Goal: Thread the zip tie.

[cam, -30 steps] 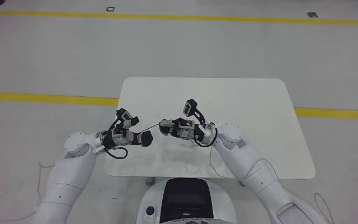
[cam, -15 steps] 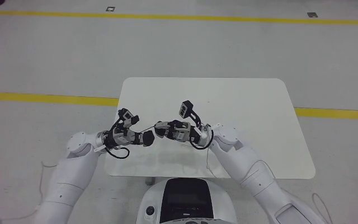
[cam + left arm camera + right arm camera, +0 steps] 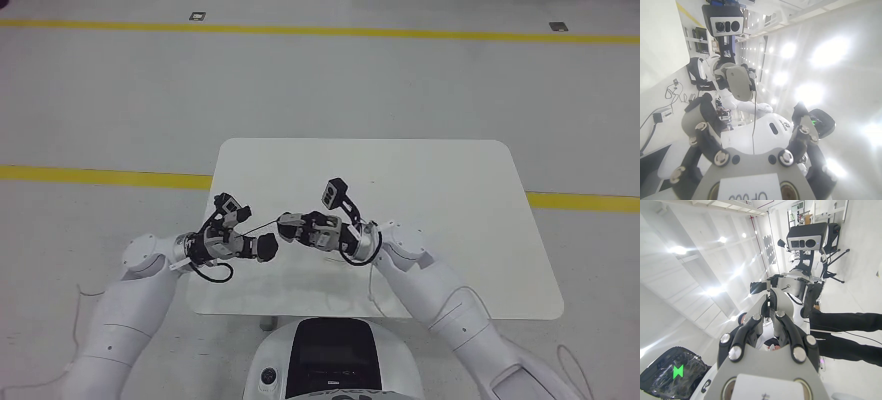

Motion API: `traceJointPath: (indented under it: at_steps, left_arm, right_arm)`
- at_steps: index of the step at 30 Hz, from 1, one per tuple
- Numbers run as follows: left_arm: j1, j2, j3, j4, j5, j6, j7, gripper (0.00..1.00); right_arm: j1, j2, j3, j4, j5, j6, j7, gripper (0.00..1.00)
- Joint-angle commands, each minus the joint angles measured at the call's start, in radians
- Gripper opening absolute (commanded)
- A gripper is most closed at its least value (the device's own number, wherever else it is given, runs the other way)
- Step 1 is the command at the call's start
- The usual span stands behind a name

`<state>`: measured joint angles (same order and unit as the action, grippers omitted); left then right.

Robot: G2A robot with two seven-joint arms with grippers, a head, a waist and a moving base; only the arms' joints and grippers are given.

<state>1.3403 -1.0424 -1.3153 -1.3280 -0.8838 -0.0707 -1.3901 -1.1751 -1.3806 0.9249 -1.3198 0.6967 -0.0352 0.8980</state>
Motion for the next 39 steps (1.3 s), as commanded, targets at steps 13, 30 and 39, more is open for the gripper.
traceJointPath:
  at_steps: [13, 30, 39]
  left_arm:
    - [0.0, 0.008, 0.019, -0.01, -0.025, -0.021, 0.0, 1.0]
    - [0.017, 0.02, 0.005, -0.039, 0.026, -0.006, 0.045, 0.96]
    - [0.016, 0.027, 0.01, -0.039, 0.056, 0.008, 0.042, 0.38]
  right_arm:
    - [0.001, -0.006, -0.031, -0.008, -0.008, 0.021, -0.009, 0.0]
    - [-0.007, 0.014, 0.0, -0.058, -0.129, 0.053, -0.031, 0.0]
    - [-0.015, 0.027, 0.016, -0.083, -0.178, 0.084, -0.025, 0.0]
